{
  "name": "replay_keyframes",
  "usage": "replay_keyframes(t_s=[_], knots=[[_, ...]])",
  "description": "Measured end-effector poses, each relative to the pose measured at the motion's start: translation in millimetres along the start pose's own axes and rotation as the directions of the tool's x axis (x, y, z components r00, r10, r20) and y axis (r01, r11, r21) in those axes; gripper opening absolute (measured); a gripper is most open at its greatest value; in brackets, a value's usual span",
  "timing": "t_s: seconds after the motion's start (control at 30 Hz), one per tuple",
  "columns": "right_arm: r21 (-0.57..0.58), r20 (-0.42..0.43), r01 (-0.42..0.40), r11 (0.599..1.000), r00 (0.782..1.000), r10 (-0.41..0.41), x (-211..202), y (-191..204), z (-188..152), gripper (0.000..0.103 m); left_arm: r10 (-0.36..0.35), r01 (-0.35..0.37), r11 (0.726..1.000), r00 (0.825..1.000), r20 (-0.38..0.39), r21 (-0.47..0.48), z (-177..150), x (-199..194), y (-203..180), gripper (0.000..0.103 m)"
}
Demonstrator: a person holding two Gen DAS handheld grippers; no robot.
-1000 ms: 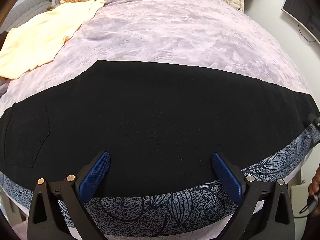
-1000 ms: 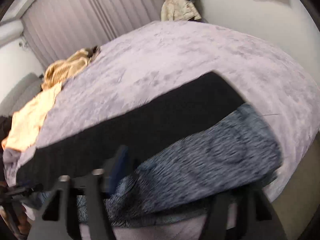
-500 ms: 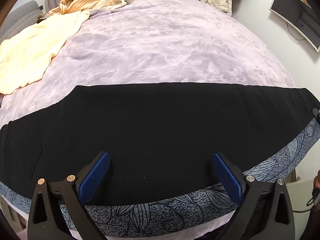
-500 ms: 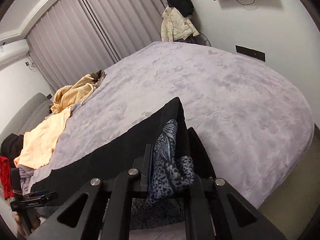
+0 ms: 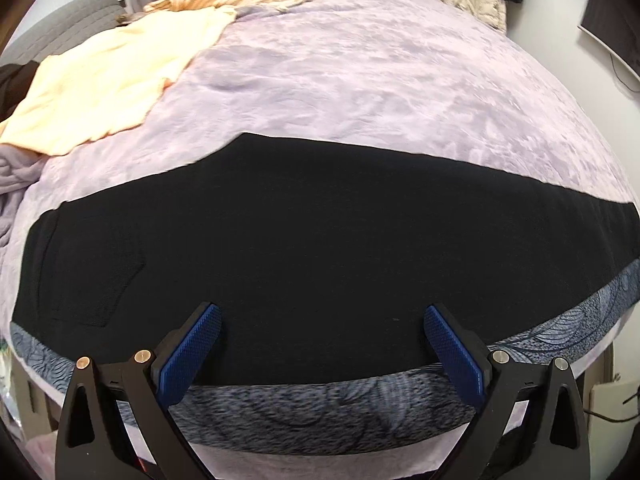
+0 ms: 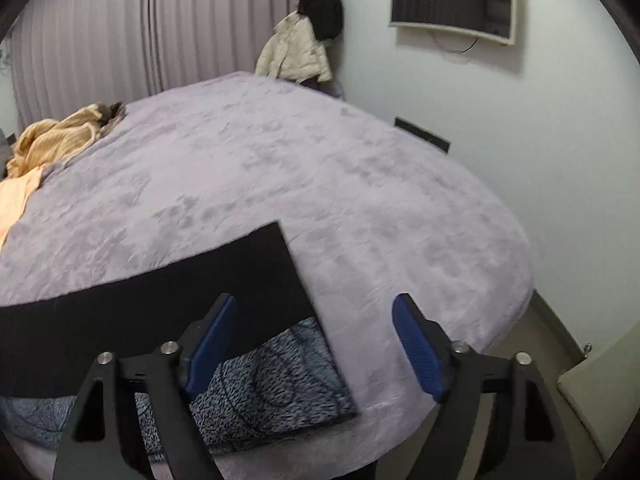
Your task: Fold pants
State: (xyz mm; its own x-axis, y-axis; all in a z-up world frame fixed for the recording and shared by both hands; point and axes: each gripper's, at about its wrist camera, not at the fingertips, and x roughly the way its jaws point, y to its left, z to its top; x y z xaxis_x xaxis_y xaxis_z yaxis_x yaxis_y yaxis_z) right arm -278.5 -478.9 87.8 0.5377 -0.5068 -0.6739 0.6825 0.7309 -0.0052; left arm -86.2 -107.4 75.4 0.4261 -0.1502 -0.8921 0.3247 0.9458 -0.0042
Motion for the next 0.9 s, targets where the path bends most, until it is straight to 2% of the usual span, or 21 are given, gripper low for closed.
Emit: replay_keyframes(t_s=[0.03, 0.07, 0.17, 0.23, 0.3, 0.33, 0.37, 0.4, 0.47, 0.5, 0.57, 0.63, 0.67, 0.73, 0.83, 0.9], knots=[[0.003, 0.026, 0.02, 1.0, 0.999, -0.02, -8, 1, 5, 0.084, 0.009, -0.009, 1.0, 1.0, 0.004, -0.02, 2, 0, 5, 0.102], [-0.009, 0.044, 0.015, 1.0, 0.999, -0.014, -15, 8, 10, 0.084, 0.018, -0.018, 0.999, 1.0, 0.008, -0.046, -15, 3, 18, 0.102], [-0.141, 0.048, -0.119, 0.983, 0.991, 0.127, -30, 69, 17, 0.084, 0.05, -0.048, 0.996, 0.998, 0.025, -0.08, -10, 11, 20, 0.102], [-0.256, -0.027, -0.267, 0.929, 0.963, 0.269, -32, 134, 8, 0.084, 0.08, -0.078, 0.996, 0.996, 0.033, -0.049, -1, 16, 9, 0.102], [-0.374, -0.127, -0.391, 0.841, 0.92, 0.371, -31, 200, -10, 0.084, 0.121, -0.123, 0.992, 0.989, 0.079, 0.019, 6, 13, -9, 0.102], [-0.445, -0.156, -0.415, 0.794, 0.908, 0.388, -32, 232, -22, 0.084, 0.161, -0.166, 0.985, 0.982, 0.099, 0.047, 7, 14, -17, 0.102], [-0.508, -0.158, -0.393, 0.766, 0.917, 0.365, -32, 257, -33, 0.084, 0.215, -0.222, 0.973, 0.971, 0.106, 0.066, 1, 4, -9, 0.102], [-0.554, -0.155, -0.363, 0.749, 0.929, 0.335, -30, 277, -44, 0.084, 0.265, -0.273, 0.958, 0.959, 0.103, 0.082, 0, 9, -10, 0.102], [-0.584, -0.183, -0.368, 0.724, 0.928, 0.325, -23, 295, -55, 0.084, 0.334, -0.343, 0.933, 0.938, 0.092, 0.107, -5, 19, -6, 0.102], [-0.592, -0.185, -0.361, 0.72, 0.931, 0.315, -19, 297, -60, 0.084, 0.341, -0.35, 0.931, 0.936, 0.092, 0.107, -10, 21, 1, 0.102], [-0.588, -0.179, -0.347, 0.73, 0.937, 0.301, -13, 287, -60, 0.086, 0.338, -0.346, 0.934, 0.937, 0.093, 0.089, -17, 18, 19, 0.102], [-0.561, -0.157, -0.298, 0.772, 0.954, 0.255, -4, 262, -53, 0.089, 0.37, -0.377, 0.924, 0.924, 0.093, 0.071, -22, 13, 36, 0.102], [-0.538, -0.149, -0.265, 0.8, 0.964, 0.219, 4, 244, -48, 0.091, 0.401, -0.407, 0.912, 0.912, 0.089, 0.06, -22, 17, 40, 0.102], [-0.473, -0.143, -0.209, 0.856, 0.977, 0.159, 13, 203, -36, 0.102, 0.442, -0.445, 0.895, 0.894, 0.069, 0.032, -26, 18, 58, 0.102], [-0.369, -0.153, -0.129, 0.921, 0.985, 0.076, 28, 136, -23, 0.102, 0.45, -0.45, 0.893, 0.892, 0.028, -0.018, -31, 23, 84, 0.102], [-0.326, -0.156, -0.054, 0.944, 0.988, 0.003, 37, 99, -16, 0.102, 0.469, -0.469, 0.883, 0.883, 0.016, -0.031, -35, 22, 98, 0.102]])
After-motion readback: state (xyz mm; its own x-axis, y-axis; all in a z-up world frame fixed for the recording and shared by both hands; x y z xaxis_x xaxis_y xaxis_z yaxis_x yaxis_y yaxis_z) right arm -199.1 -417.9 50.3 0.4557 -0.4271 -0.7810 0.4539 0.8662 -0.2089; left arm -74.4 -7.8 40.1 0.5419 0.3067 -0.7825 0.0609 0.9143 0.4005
